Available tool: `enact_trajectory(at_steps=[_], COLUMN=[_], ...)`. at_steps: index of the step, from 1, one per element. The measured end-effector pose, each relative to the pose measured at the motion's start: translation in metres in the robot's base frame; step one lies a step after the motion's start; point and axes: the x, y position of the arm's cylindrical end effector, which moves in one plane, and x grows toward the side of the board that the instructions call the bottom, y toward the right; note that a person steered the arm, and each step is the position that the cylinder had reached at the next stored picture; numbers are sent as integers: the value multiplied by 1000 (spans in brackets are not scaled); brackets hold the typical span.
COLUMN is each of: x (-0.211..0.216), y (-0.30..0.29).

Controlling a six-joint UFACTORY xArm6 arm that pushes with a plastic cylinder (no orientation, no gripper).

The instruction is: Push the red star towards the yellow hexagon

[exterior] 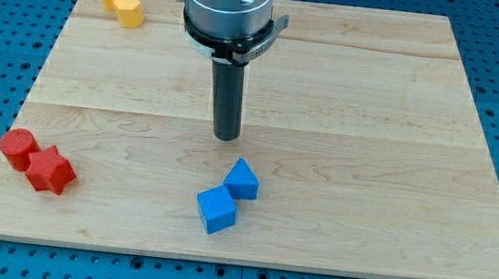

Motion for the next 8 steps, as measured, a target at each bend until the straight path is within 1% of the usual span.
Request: enact_trajectory(at_steps=[1,2,3,5,6,7,8], x=[-5,-29,-20,76,101,101,107], y=[5,6,-25,-58,-95,-124,-118])
